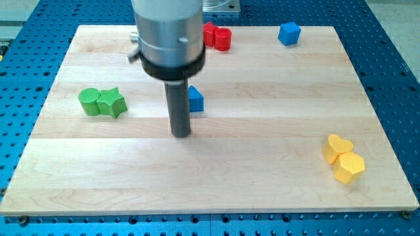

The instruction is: Push the blue cube to the left side of the blue triangle

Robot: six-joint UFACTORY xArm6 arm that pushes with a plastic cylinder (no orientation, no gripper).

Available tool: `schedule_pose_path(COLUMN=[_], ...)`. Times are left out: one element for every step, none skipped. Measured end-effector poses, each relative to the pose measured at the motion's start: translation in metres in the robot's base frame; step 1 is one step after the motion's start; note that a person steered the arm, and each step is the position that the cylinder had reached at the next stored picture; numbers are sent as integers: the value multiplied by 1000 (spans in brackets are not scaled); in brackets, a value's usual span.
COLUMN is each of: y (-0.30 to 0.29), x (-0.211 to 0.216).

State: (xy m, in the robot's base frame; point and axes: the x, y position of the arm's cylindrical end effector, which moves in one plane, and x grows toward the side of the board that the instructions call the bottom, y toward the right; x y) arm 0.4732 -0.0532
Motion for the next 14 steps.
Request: schedule_pose_path(y=[-1, 17, 4, 53, 183, 294, 382, 353, 197, 90, 123, 139, 97, 5], x=[-38, -53, -34, -6, -58, -131, -219, -280, -231, -115, -147, -192, -192, -111])
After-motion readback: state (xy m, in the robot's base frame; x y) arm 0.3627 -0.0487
